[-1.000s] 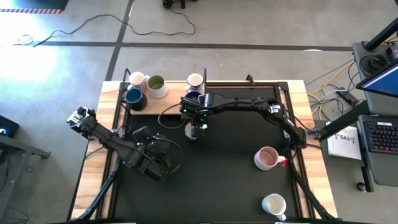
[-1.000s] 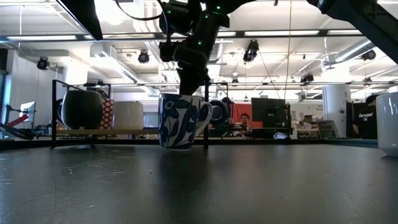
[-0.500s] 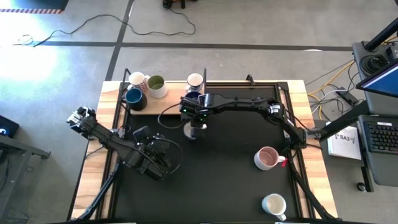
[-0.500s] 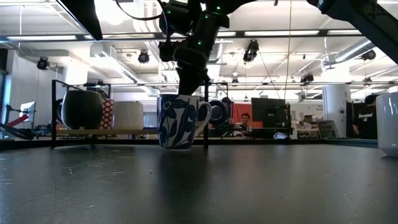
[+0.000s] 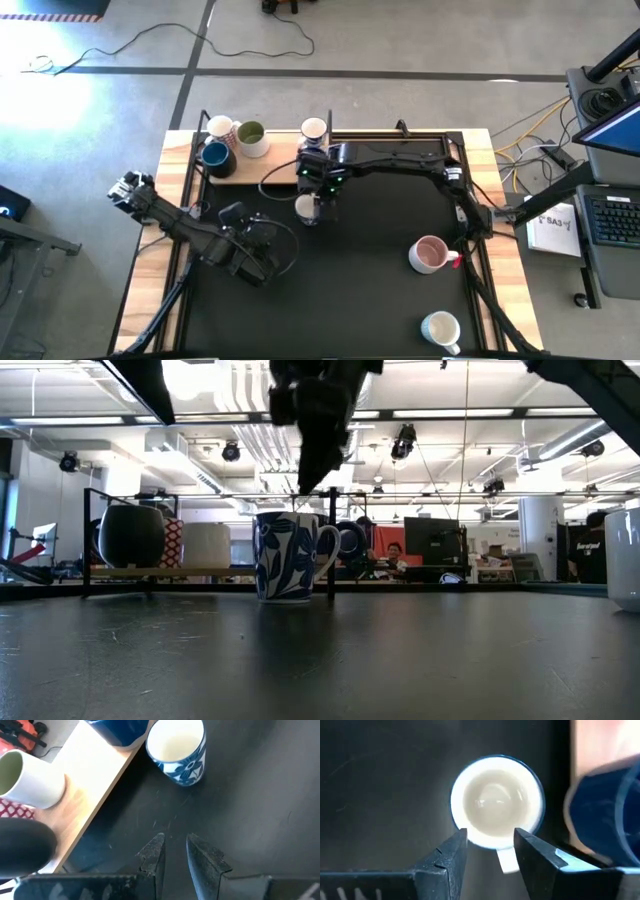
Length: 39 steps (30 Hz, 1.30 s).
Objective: Place coffee mugs
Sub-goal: Put the blue patterned mug on the shelf
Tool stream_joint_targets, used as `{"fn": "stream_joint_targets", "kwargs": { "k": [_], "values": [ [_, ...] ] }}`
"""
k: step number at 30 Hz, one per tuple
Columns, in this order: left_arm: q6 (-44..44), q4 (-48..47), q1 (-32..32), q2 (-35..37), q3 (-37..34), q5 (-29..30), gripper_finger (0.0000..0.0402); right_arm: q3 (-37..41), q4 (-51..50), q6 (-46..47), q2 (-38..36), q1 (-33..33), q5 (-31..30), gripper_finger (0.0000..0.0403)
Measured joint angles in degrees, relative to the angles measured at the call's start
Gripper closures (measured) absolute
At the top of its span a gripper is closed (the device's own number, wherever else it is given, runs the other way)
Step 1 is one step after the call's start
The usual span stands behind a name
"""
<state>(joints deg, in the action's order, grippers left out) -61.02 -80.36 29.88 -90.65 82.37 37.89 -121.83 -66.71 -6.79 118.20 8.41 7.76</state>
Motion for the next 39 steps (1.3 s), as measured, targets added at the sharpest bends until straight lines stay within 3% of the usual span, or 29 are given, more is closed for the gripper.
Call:
{"fn": "stream_joint_targets", "kwargs": {
  "k": [4, 9, 19, 24, 29, 34, 39],
  "values": [
    [4.49, 3.54, -2.56, -0.02, 0.0, -0.23, 0.0339, 0.8, -3.46, 0.16, -2.47, 0.14, -0.73, 0.0253],
    [11.86, 6.96, -8.07, -0.04, 0.0, -4.5, 0.0339, 4.75, -7.62, 2.02, -6.85, 0.06, -0.92, 0.0261],
    [29.2, 17.92, -20.39, -0.31, -0.02, -17.96, 0.0339, 26.5, -3.52, 8.46, -22.52, 0.08, -1.44, 0.0262],
    [30.92, 18.48, -25.86, -0.31, -0.65, -20.08, 0.0339, 39.32, 2.81, 10.81, -31.29, 0.09, -1.66, 0.0263],
    [31.17, 24.81, -31.15, -0.27, -4.45, -20.64, 0.0339, 49.66, 8.37, 12.05, -38.31, 0.08, -1.73, 0.0262],
    [31.44, 33.48, -35.97, -0.61, -8.91, -25.16, 0.0339, 56.99, 11.13, 13.42, -43.37, 0.11, -1.74, 0.0257],
    [31.84, 37.95, -37.44, -1.6, -11.58, -25.21, 0.0339, 62.39, 11.86, 14.03, -46.68, 0.11, -1.72, 0.0257]
  ]
}}
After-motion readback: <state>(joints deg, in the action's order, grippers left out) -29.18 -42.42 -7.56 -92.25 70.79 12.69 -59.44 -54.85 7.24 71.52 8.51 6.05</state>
